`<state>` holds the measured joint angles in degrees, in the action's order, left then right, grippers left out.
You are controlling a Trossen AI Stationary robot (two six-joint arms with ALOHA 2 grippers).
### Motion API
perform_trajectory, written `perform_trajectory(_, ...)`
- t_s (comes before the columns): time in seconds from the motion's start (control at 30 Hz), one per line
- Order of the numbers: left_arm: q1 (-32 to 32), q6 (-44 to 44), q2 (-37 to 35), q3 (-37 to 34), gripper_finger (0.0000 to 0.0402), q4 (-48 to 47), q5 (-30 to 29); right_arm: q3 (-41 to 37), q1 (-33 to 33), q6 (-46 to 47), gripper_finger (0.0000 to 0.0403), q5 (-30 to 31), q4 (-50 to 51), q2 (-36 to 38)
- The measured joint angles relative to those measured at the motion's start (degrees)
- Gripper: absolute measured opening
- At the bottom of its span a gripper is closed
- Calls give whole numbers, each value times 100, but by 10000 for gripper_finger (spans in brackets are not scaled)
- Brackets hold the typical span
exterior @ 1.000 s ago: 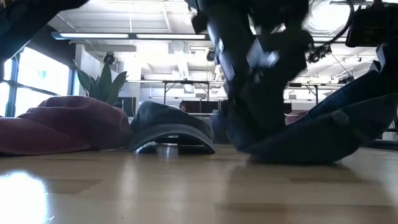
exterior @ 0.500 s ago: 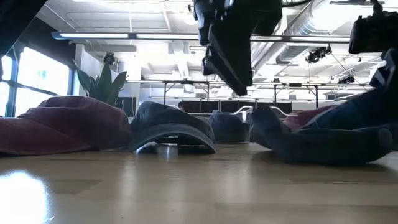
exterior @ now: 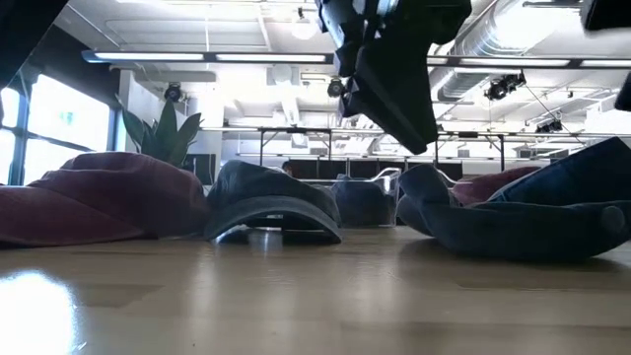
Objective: Pick & Place hat
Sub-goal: Put the right dark blue cap into the left transparent bin
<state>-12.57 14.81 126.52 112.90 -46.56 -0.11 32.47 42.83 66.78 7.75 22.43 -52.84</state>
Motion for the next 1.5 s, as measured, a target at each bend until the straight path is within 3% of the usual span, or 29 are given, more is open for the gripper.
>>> perform_trajectory(0.1, 15, -5, 1, 0, 111, 29, -285, 2, 184, -671, 192, 106, -984, -244)
perform_trajectory(0.23, 30, -158, 0, 0, 111, 20, -208, 4, 305, -1957, 173, 278, -1717, -787)
perform_trajectory(0.53, 19, -255, 8, -576, 111, 678, -52, 4, -93, -4161, 139, 428, -1719, -2173)
perform_trajectory(0.7, 21, -99, 9, -789, 111, 817, 249, 4, -239, -4556, 138, 865, -1800, -2643)
perform_trajectory(1.03, 44, -81, 9, -815, 111, 954, 113, 4, -417, -4300, 140, 986, -2230, -2661)
perform_trajectory(1.33, 63, 0, 9, -815, 111, 953, 210, 4, -544, -4922, 207, 1014, -2337, -3409)
perform_trajectory(1.4, 62, 111, 9, -815, 111, 952, 209, 4, -474, -5032, 197, 1297, -2424, -3603)
perform_trajectory(1.5, 63, 285, 9, -815, 110, 949, 209, 4, -364, -4856, 144, 1694, -2426, -3707)
